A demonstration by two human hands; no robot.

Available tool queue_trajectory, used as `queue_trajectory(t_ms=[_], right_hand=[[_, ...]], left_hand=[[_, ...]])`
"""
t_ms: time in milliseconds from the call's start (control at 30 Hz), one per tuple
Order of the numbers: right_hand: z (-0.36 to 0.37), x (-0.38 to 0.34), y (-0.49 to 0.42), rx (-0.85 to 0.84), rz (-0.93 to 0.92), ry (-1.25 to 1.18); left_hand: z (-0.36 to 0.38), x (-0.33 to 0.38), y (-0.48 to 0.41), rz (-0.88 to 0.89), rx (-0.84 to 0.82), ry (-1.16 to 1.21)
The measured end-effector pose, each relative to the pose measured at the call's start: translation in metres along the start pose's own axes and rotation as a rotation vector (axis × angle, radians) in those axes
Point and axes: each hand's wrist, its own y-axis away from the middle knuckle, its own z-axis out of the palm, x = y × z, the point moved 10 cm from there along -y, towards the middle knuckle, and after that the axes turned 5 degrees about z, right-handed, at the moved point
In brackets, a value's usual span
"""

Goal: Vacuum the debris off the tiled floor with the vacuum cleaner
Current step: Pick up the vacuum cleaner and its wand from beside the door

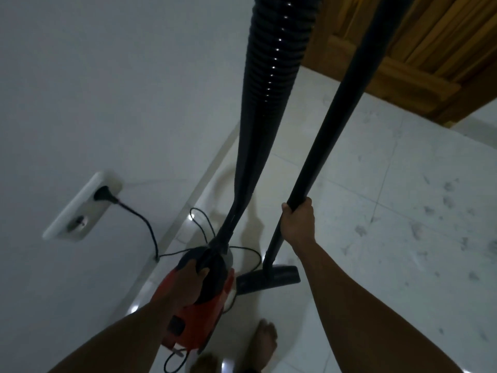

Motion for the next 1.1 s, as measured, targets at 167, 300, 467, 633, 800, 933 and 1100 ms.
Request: queue_trajectory(t_ms=[167,300,467,633,800,933,1100], right_hand=[[0.027,0.046,0.017,0.018,0.012,0.035],[0.038,0.079,0.025,0.054,0.019,0.061],[0.045,0.114,0.029,0.097,0.026,0.071],[0.038,0.134,0.039,0.120,0.046,0.074],[0.015,0.151,0.049,0.146,0.072,0.073],[-0.012,0.169,0.050,0.171,0.084,0.078],[-0.047,0.201,0.049,0.212,0.105,0.079]], left_hand=[[0.037,-0.037,0.000,0.039,0.006,0.015],[0.059,-0.060,-0.010,0.044,-0.014,0.060],[0.078,-0.082,-0.022,0.076,-0.009,0.088],[0.097,-0.077,-0.010,0.149,-0.040,0.100],[0.128,-0.061,-0.002,0.206,-0.085,0.105],[0.163,-0.055,-0.001,0.194,-0.126,0.103],[0.210,-0.030,0.004,0.170,-0.181,0.126]])
